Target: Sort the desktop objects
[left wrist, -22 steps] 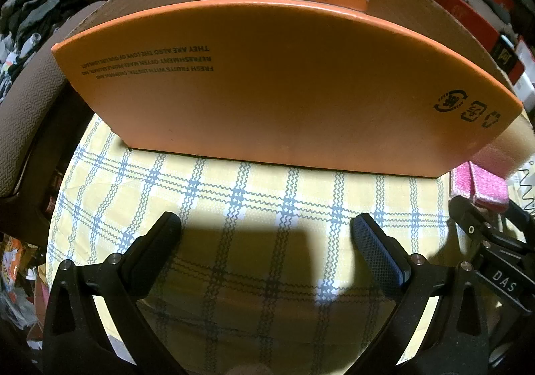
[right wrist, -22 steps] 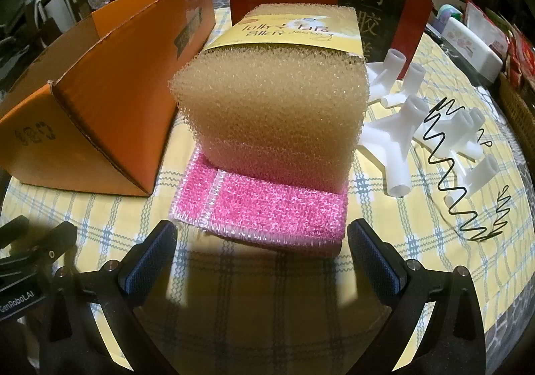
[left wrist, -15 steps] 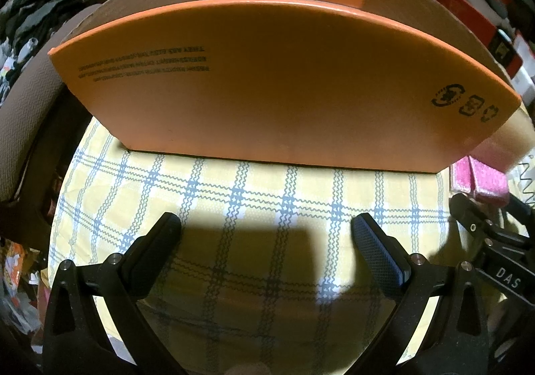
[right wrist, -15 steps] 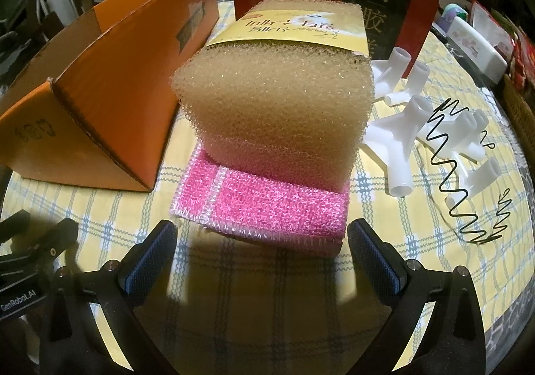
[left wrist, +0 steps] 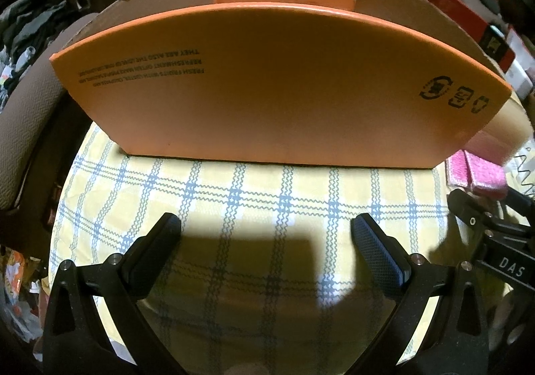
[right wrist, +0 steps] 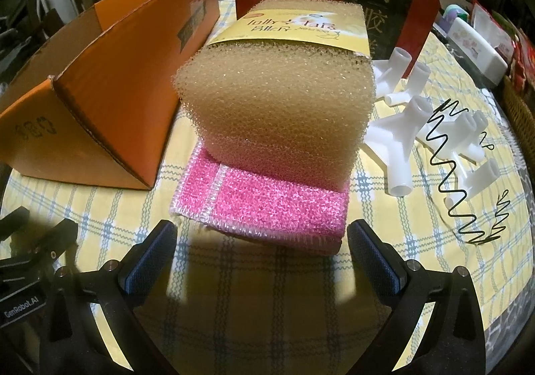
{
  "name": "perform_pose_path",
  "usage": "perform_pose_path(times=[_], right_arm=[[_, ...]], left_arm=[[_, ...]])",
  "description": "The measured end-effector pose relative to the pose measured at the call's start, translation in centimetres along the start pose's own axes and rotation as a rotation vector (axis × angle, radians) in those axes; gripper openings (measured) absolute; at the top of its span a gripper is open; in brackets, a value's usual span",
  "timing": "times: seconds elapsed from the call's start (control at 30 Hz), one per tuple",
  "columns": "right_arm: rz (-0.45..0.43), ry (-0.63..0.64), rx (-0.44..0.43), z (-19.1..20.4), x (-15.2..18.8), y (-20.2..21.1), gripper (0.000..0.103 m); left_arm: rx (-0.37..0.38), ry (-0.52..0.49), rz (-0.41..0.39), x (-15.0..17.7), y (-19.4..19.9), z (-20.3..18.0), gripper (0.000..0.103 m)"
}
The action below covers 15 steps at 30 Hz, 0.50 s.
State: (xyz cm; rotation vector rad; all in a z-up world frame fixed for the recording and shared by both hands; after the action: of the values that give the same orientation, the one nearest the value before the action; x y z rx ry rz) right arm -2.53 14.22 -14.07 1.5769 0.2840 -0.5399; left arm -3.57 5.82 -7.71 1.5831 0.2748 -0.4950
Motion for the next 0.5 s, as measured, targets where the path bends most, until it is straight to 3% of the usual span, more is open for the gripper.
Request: perform_pose_path(times=[0.17, 0.27, 0.5], right_arm=[[-0.005, 0.005, -0.008, -0.6, -0.1, 0.7, 0.103], [-0.021, 0.018, 0.004, -0.9, -0.2, 1.5, 0.103], [-0.069, 0.026, 0.026, -2.4, -0.9, 4.1, 0.103]], left_arm=[[0.004, -0.041, -0.027, -1.0, 1.5, 0.6, 0.103], [-0.004, -0.073, -0.059, -1.5, 3.0, -2.2, 0.103], [0.022, -0.092, -0.087, -2.6, 4.4, -0.8, 0.103]])
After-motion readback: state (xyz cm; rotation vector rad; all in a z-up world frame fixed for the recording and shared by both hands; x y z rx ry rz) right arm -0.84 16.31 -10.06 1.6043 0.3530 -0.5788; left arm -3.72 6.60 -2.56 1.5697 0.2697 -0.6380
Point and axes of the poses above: each gripper's, at about its wrist camera, not at the fingertips, and y roughly against the way its jaws point, z to its left, x to its underside, the point moved 9 cm from there along -y, roughly the way its jaws point, and after that the axes turned 1 degree about y, right-handed, at the moved point
